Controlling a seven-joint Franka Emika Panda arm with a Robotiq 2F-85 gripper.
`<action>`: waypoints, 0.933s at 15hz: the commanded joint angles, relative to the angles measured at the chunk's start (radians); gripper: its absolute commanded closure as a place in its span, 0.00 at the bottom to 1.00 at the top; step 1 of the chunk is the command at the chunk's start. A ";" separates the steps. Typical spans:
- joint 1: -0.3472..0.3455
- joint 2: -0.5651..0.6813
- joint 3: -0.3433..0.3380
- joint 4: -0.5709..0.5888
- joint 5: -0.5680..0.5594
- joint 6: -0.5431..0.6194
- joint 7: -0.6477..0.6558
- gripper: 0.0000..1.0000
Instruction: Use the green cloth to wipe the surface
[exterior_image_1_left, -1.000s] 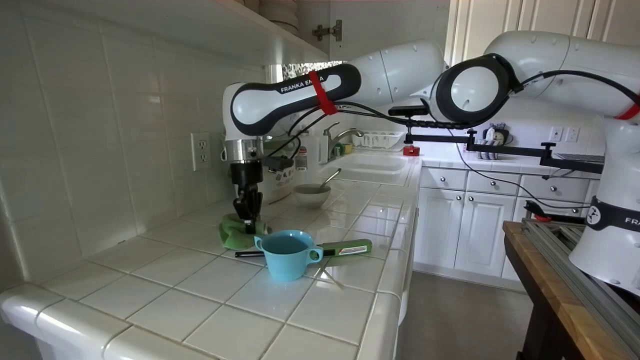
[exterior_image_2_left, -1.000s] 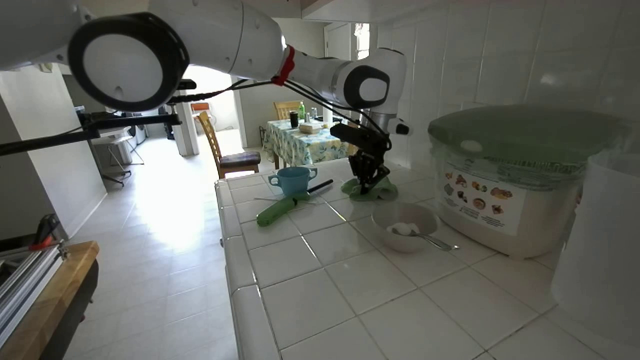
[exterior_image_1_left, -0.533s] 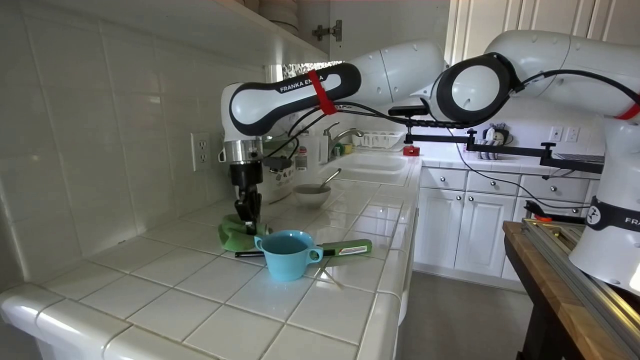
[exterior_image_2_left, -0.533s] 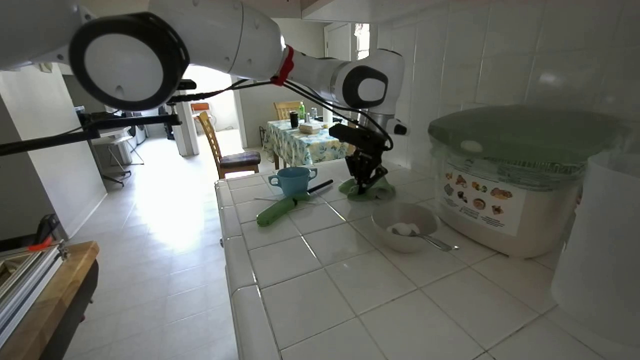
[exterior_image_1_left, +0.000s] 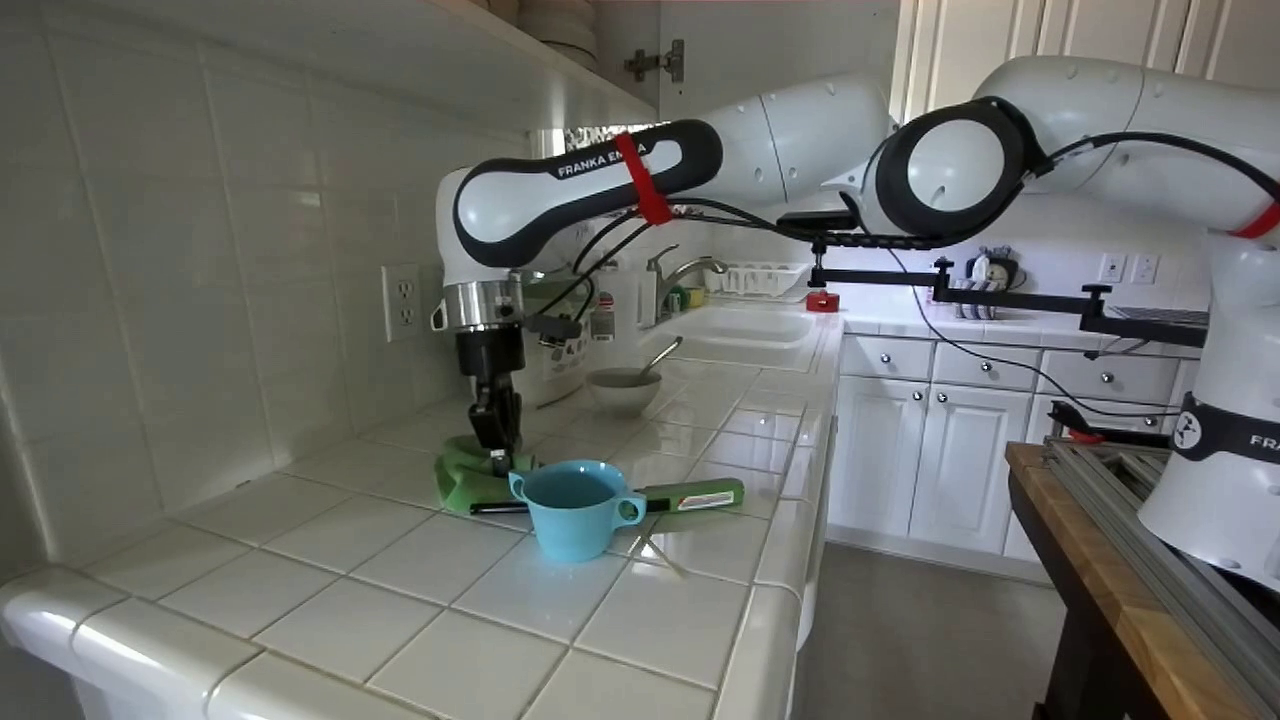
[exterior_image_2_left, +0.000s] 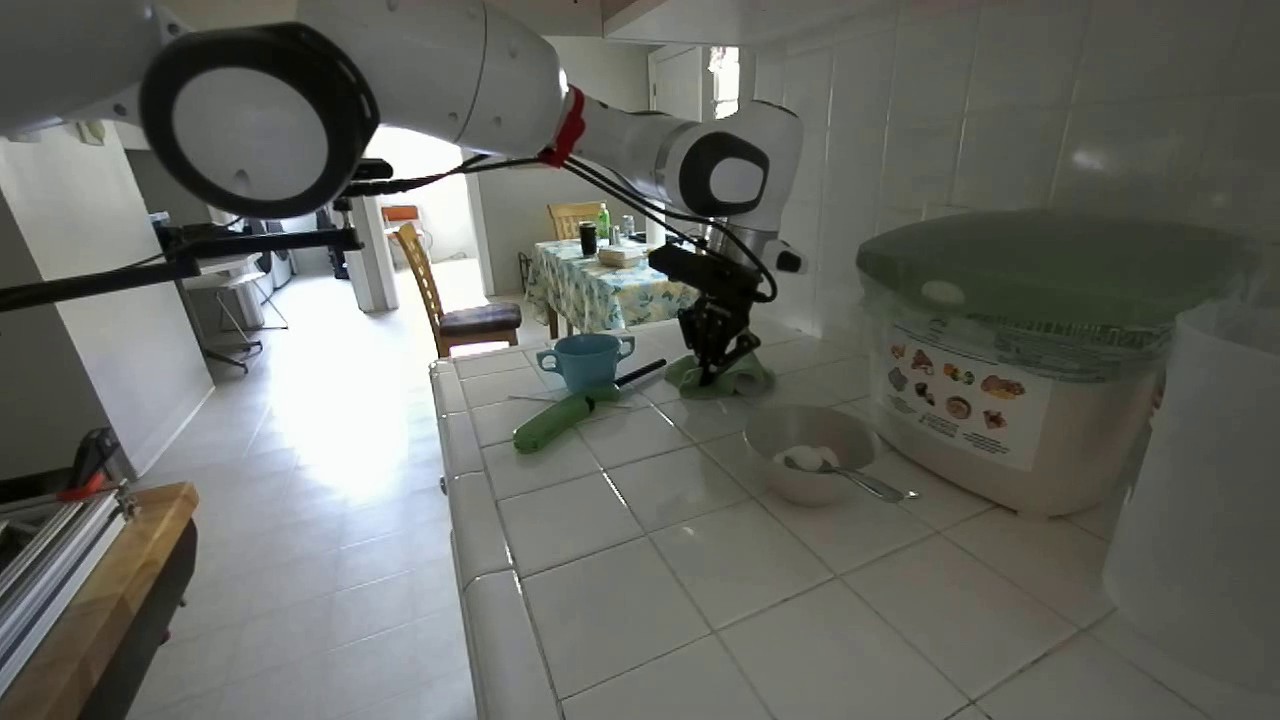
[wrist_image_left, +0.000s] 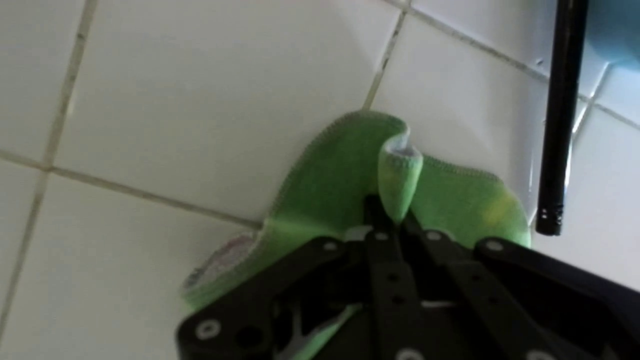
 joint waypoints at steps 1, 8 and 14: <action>-0.015 -0.046 0.023 -0.106 0.017 0.021 -0.042 0.99; -0.046 -0.153 0.030 -0.306 0.033 0.050 -0.028 0.99; -0.079 -0.280 -0.010 -0.535 0.010 0.045 0.007 0.99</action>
